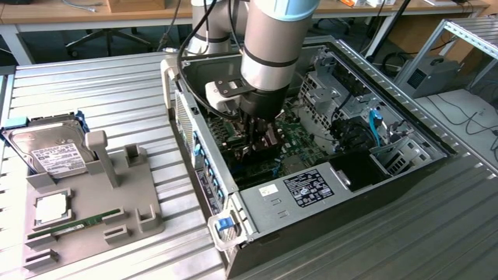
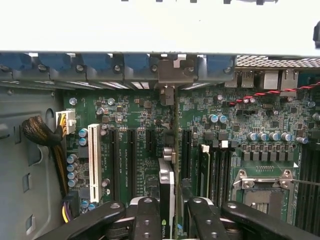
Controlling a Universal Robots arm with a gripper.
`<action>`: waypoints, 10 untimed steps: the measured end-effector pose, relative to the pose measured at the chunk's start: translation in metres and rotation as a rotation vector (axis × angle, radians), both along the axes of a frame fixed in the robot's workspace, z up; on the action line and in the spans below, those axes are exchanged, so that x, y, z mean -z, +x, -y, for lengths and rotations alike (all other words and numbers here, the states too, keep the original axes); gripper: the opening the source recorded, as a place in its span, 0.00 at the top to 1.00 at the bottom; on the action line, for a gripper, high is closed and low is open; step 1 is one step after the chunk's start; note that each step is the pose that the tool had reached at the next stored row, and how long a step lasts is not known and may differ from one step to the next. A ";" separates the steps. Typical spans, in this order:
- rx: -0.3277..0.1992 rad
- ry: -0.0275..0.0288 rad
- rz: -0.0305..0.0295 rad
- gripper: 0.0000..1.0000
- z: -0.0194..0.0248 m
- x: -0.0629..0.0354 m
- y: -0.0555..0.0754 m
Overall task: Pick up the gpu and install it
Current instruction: 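Insert the gpu into the slot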
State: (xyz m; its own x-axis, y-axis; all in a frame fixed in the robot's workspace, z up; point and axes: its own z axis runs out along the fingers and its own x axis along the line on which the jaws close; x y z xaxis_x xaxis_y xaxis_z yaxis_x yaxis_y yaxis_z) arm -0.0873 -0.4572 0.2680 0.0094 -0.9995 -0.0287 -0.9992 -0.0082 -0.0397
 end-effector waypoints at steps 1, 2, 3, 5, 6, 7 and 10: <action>0.000 0.0000 -0.0001 0.74 0.0003 0.0000 0.000; 0.000 0.0000 -0.0001 0.74 0.0007 0.0000 0.000; 0.000 0.0000 -0.0001 0.74 0.0010 0.0000 0.000; 0.000 0.0000 0.0000 0.74 0.0016 0.0000 -0.001; 0.000 0.0000 0.0000 0.74 0.0018 0.0000 -0.001; 0.000 0.0000 0.0001 0.74 0.0019 0.0000 -0.001; 0.000 -0.0001 0.0001 0.74 0.0020 0.0000 -0.001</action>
